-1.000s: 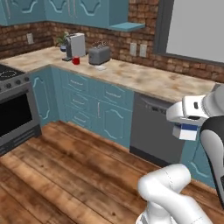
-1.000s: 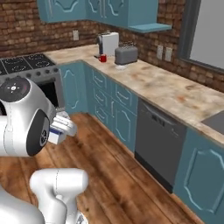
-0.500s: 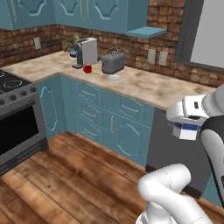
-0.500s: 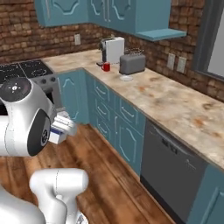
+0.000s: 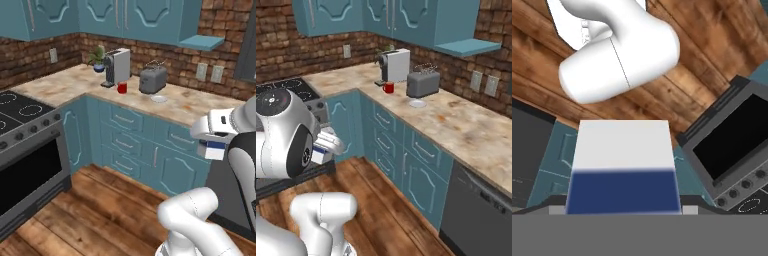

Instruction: Take a sugar cube from the saucer and place it inside the coffee. Then, grab milk from the fridge and place it next to the coffee on the counter to sweeten the coffee.

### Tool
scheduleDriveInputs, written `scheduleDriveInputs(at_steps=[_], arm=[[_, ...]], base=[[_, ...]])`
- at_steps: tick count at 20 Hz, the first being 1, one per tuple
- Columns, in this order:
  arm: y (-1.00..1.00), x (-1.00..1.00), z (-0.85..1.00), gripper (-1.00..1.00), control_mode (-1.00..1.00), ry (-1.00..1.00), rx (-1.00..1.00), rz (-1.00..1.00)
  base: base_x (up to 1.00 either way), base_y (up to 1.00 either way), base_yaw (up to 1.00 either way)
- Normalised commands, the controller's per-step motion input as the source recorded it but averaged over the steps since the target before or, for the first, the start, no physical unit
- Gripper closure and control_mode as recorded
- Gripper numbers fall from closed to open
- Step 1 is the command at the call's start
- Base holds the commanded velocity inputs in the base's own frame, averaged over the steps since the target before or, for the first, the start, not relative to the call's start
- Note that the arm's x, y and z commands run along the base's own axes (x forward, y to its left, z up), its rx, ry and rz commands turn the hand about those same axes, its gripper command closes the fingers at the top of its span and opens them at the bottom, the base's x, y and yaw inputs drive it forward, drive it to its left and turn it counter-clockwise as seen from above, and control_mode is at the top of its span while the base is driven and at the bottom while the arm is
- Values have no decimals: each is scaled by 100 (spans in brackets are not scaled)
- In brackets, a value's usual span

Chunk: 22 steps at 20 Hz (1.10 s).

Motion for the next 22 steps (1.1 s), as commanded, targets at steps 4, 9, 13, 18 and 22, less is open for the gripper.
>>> scheduleDriveInputs(at_steps=[4, 9, 13, 18, 22], arm=[[0, 0, 0, 100, 100, 0, 0, 0], [0, 0, 0, 100, 100, 0, 0, 0], [0, 0, 0, 100, 100, 0, 0, 0], [0, 0, 0, 100, 100, 0, 0, 0], [0, 0, 0, 100, 100, 0, 0, 0]], base=[[100, 70, -28], [100, 66, -34], [100, 72, -41], [100, 68, -43], [100, 31, -37]])
